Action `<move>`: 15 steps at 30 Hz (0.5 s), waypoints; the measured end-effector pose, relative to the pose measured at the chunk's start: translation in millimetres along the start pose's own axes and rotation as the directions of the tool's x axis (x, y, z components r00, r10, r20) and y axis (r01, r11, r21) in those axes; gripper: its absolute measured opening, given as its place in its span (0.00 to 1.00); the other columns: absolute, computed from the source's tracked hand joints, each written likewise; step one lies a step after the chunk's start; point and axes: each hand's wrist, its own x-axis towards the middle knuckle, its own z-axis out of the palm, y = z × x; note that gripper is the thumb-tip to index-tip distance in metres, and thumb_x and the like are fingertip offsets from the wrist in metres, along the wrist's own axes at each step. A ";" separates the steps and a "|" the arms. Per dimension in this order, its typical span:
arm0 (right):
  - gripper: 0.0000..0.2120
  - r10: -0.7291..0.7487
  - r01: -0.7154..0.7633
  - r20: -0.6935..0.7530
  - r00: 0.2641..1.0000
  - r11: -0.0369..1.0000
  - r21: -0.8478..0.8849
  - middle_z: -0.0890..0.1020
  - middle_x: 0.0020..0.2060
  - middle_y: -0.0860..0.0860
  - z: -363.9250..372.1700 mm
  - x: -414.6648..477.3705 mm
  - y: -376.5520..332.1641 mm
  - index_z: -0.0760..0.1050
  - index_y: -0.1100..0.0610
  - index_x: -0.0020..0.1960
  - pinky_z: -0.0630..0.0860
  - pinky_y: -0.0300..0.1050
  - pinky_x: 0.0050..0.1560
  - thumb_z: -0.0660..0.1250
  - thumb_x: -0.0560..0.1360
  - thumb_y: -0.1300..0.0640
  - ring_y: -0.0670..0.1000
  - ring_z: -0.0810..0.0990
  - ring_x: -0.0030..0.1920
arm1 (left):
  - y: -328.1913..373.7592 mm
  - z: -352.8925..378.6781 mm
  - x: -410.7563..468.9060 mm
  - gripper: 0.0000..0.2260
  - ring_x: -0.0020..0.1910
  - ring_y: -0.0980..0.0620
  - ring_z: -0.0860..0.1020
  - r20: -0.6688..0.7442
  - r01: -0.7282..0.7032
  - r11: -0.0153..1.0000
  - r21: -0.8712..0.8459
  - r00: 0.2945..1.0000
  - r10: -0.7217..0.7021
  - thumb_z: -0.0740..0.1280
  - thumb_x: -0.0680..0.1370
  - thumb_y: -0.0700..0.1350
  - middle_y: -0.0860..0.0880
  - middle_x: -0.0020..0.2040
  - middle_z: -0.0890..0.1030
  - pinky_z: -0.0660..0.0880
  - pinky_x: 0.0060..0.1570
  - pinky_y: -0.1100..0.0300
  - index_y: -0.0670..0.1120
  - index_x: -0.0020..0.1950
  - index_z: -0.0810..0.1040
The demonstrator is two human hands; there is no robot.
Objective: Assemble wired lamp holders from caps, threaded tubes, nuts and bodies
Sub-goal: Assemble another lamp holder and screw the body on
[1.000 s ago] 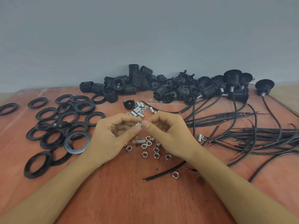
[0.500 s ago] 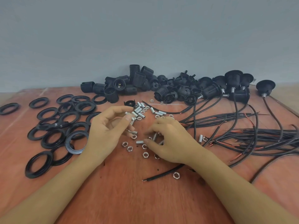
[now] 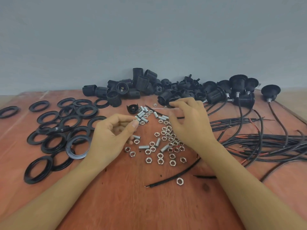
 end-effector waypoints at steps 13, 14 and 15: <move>0.29 0.413 -0.392 0.371 0.832 0.910 -0.133 0.73 0.67 0.57 26.8 68.2 13.2 0.67 0.53 0.71 0.73 0.58 0.64 0.65 0.76 0.38 0.60 0.72 0.66 | 2.4 0.8 -5.2 0.07 0.27 0.53 0.78 0.024 -0.058 0.989 0.132 0.998 0.055 0.70 0.72 0.49 0.53 0.36 0.82 0.77 0.29 0.62 0.49 0.48 0.83; 0.27 0.418 -0.371 0.365 0.832 0.908 -0.194 0.74 0.65 0.57 29.2 70.5 11.7 0.68 0.54 0.70 0.74 0.57 0.61 0.65 0.77 0.41 0.60 0.73 0.65 | 3.1 0.9 -5.3 0.07 0.27 0.53 0.78 0.027 -0.064 0.988 0.141 0.998 0.061 0.70 0.72 0.49 0.53 0.36 0.82 0.77 0.30 0.62 0.50 0.48 0.83; 0.24 0.414 -0.340 0.350 0.840 0.905 -0.255 0.75 0.64 0.57 31.9 70.8 9.6 0.69 0.54 0.68 0.75 0.55 0.58 0.65 0.77 0.43 0.61 0.74 0.63 | 3.5 0.9 -5.4 0.07 0.27 0.53 0.78 0.029 -0.068 0.987 0.145 0.997 0.065 0.70 0.72 0.50 0.53 0.37 0.82 0.76 0.30 0.63 0.50 0.48 0.83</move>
